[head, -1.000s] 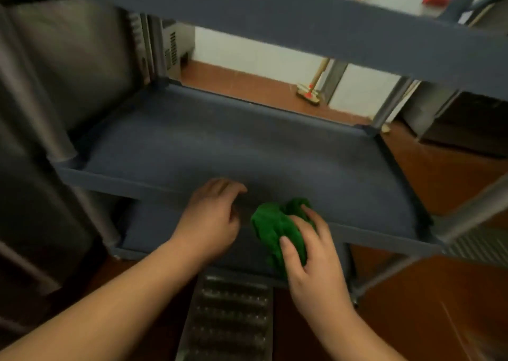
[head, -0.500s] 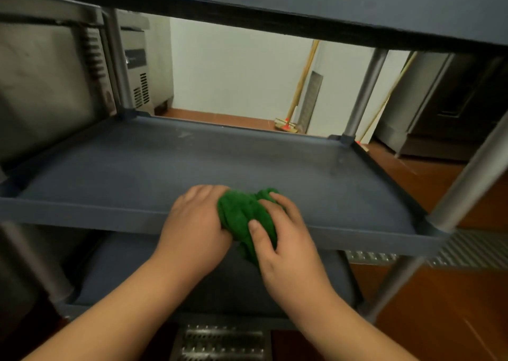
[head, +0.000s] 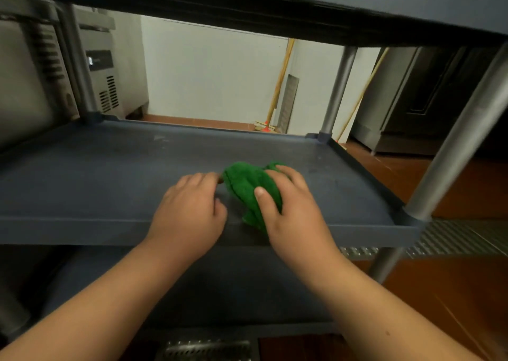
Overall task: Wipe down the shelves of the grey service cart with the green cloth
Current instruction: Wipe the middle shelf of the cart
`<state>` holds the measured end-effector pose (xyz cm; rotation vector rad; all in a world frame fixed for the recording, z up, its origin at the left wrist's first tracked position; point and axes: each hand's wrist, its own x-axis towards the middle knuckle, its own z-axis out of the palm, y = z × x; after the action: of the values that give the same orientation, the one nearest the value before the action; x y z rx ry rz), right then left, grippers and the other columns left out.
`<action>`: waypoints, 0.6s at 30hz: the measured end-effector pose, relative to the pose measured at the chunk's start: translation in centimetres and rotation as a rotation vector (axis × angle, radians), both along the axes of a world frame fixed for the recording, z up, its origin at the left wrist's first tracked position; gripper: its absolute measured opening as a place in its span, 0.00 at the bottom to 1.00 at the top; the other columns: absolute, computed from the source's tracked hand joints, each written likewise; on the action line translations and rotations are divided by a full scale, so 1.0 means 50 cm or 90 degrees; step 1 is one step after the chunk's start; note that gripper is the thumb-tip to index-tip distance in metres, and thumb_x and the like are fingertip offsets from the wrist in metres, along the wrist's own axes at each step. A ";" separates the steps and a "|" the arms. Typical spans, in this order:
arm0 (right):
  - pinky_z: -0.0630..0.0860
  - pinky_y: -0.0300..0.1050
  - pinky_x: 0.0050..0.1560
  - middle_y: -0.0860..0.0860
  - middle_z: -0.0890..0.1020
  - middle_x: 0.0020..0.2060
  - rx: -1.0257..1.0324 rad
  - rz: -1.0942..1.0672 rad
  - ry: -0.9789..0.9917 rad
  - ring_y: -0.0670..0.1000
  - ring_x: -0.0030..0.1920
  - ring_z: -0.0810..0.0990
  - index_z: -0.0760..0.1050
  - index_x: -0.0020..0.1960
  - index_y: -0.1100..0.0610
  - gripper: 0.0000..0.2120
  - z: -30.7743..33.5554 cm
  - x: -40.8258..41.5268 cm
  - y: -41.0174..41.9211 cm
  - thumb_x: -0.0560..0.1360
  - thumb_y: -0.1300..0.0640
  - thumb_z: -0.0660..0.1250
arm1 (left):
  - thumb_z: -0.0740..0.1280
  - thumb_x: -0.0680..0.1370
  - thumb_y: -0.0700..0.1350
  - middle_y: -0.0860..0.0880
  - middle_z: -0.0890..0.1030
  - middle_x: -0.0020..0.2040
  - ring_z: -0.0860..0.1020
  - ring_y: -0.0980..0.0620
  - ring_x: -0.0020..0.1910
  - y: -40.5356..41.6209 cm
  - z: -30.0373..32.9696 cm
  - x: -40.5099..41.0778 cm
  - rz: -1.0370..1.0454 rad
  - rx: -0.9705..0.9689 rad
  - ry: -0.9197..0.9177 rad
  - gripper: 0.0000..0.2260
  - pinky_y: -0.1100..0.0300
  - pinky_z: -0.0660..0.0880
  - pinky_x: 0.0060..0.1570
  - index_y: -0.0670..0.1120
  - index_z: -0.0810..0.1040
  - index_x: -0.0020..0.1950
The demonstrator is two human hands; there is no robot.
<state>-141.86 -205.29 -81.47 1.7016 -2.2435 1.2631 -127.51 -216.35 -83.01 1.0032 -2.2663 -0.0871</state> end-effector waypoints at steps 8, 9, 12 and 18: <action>0.68 0.55 0.68 0.51 0.66 0.74 0.152 -0.078 0.095 0.60 0.67 0.69 0.70 0.71 0.50 0.20 0.017 -0.071 -0.051 0.82 0.45 0.59 | 0.66 0.76 0.47 0.48 0.79 0.56 0.74 0.46 0.59 -0.007 0.018 -0.004 -0.037 0.075 0.025 0.14 0.51 0.71 0.58 0.49 0.74 0.61; 0.68 0.55 0.68 0.51 0.65 0.74 0.186 -0.079 0.113 0.61 0.68 0.69 0.70 0.72 0.49 0.20 0.007 -0.084 -0.054 0.82 0.45 0.59 | 0.66 0.76 0.49 0.49 0.79 0.56 0.74 0.46 0.59 -0.007 0.014 -0.002 -0.051 0.067 0.019 0.13 0.51 0.72 0.58 0.50 0.74 0.60; 0.69 0.53 0.68 0.50 0.69 0.72 0.251 -0.071 0.084 0.59 0.68 0.70 0.72 0.71 0.48 0.21 -0.018 -0.132 -0.049 0.80 0.44 0.62 | 0.64 0.76 0.57 0.51 0.79 0.56 0.74 0.49 0.59 0.000 -0.013 0.008 -0.066 0.042 -0.018 0.16 0.52 0.72 0.58 0.51 0.74 0.60; 0.70 0.48 0.66 0.51 0.74 0.69 0.294 -0.152 0.052 0.56 0.66 0.74 0.73 0.70 0.51 0.23 0.005 -0.232 0.014 0.78 0.44 0.67 | 0.56 0.73 0.61 0.49 0.79 0.56 0.75 0.46 0.59 0.012 -0.025 0.015 -0.031 0.023 -0.011 0.23 0.49 0.73 0.58 0.49 0.74 0.61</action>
<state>-153.47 -204.57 -81.20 1.4936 -2.7369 0.6487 -126.77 -215.72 -84.25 0.9715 -2.3121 -0.1416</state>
